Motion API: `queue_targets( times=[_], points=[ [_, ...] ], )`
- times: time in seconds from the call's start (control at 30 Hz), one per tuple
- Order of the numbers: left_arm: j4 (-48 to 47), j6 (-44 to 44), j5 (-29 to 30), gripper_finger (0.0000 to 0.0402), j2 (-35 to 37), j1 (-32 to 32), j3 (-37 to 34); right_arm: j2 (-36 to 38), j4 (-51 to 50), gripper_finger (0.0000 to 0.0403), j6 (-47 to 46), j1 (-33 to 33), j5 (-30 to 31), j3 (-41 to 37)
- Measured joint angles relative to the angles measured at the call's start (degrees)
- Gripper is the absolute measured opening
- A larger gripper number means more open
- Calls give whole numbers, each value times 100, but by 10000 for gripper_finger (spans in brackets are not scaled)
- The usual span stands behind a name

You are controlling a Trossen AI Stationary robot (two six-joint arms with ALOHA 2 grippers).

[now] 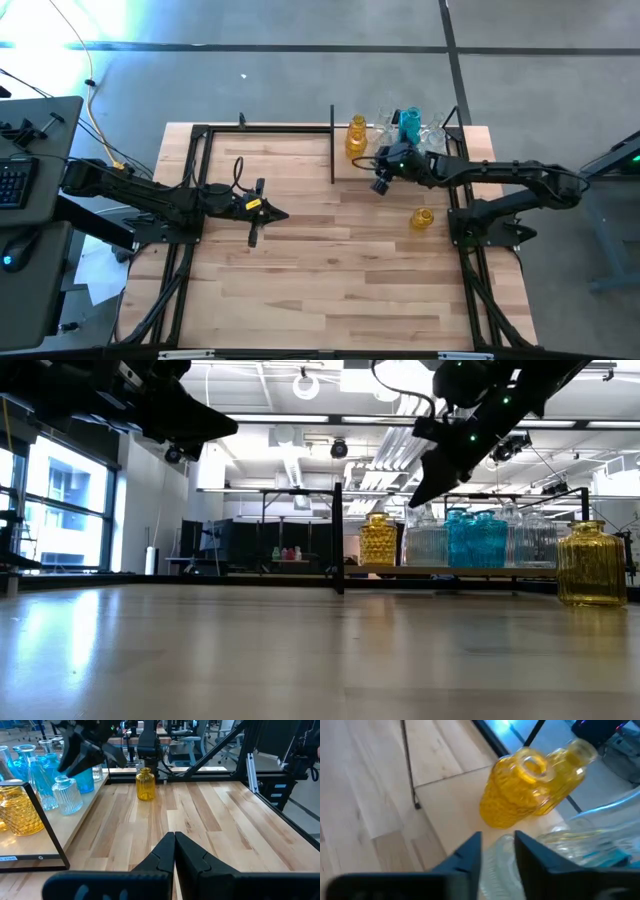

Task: Sort vases onto shelf
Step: Put the transparent vase on the shelf aligned with the other transparent vase, then put the yellow vase on the shelf aligned with the other yellow vase

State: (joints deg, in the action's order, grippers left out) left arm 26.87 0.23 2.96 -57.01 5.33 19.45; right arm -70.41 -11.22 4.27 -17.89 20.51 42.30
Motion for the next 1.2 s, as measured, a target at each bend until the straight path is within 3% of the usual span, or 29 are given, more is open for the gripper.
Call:
queue_targets(
  times=[0.1,0.17,0.37,0.83,1.2],
  points=[
    [4,0,0,0,0,2,2,-233,68,30,-35,95,33,0],
    [7,-2,2,0,0,1,1,-408,201,9,-32,153,221,0],
    [4,-2,0,0,0,1,0,-718,319,27,-154,82,352,-1],
    [0,-2,1,0,0,1,0,-748,-87,1,-429,2,708,13],
    [-4,-2,1,0,0,1,1,-284,-272,0,-403,604,883,-7]
  ],
)
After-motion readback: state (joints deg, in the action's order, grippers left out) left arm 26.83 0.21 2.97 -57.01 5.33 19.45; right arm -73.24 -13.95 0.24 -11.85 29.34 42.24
